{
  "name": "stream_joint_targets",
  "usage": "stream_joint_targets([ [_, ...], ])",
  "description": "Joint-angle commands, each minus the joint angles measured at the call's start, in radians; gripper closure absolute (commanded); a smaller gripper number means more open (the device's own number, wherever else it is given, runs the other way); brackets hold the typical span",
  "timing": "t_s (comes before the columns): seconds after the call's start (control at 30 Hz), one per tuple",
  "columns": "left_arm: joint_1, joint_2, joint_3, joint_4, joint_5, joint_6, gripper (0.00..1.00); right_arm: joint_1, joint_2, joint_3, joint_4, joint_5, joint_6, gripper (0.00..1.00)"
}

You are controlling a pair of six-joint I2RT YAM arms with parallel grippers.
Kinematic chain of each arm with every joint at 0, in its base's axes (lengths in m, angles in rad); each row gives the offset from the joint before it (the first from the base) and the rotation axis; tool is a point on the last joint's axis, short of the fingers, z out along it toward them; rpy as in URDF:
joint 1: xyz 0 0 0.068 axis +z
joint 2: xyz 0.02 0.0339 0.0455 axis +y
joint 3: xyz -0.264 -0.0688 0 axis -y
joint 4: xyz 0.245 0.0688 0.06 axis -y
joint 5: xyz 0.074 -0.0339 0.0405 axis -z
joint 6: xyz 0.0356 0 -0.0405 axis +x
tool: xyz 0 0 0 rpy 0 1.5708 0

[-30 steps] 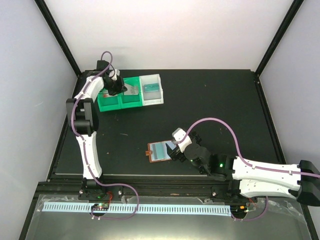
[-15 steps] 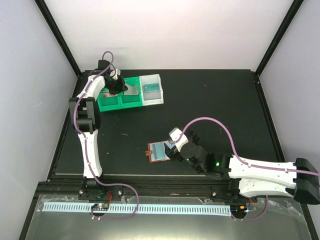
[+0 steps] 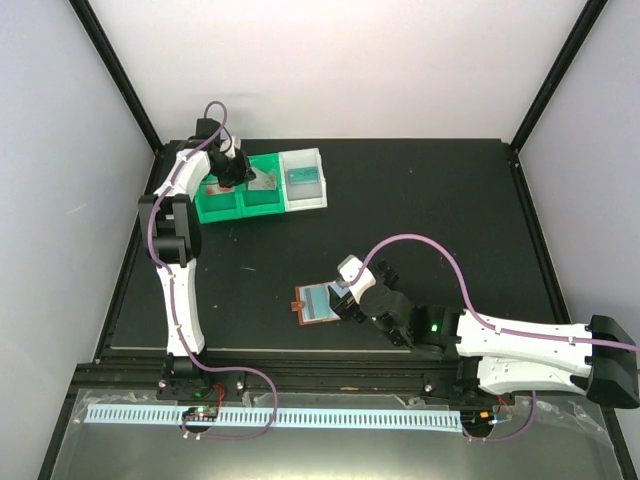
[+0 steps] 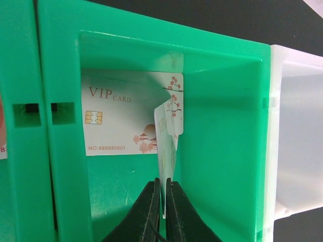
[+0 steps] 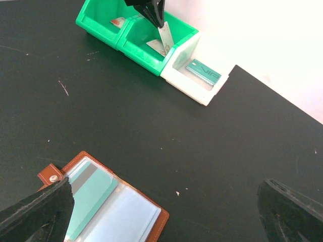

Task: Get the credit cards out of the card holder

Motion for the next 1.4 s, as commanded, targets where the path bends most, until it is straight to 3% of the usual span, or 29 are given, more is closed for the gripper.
stream_joint_targets([
  [0.0,0.007,0.023,0.053,0.011,-0.007,-0.016,0.93,0.003,-0.013,0.017,-0.012,0.026,0.009,0.0],
  [0.57,0.006,0.044,0.052,0.073,-0.02,-0.067,0.96,0.002,-0.022,0.001,-0.016,0.039,0.026,0.0],
  [0.87,0.006,0.036,0.05,0.085,-0.024,-0.082,0.91,0.002,-0.02,0.0,-0.017,0.046,0.037,0.0],
  [1.37,0.006,-0.092,0.048,0.08,-0.012,-0.084,0.64,0.002,-0.017,0.059,-0.099,0.034,0.134,0.0],
])
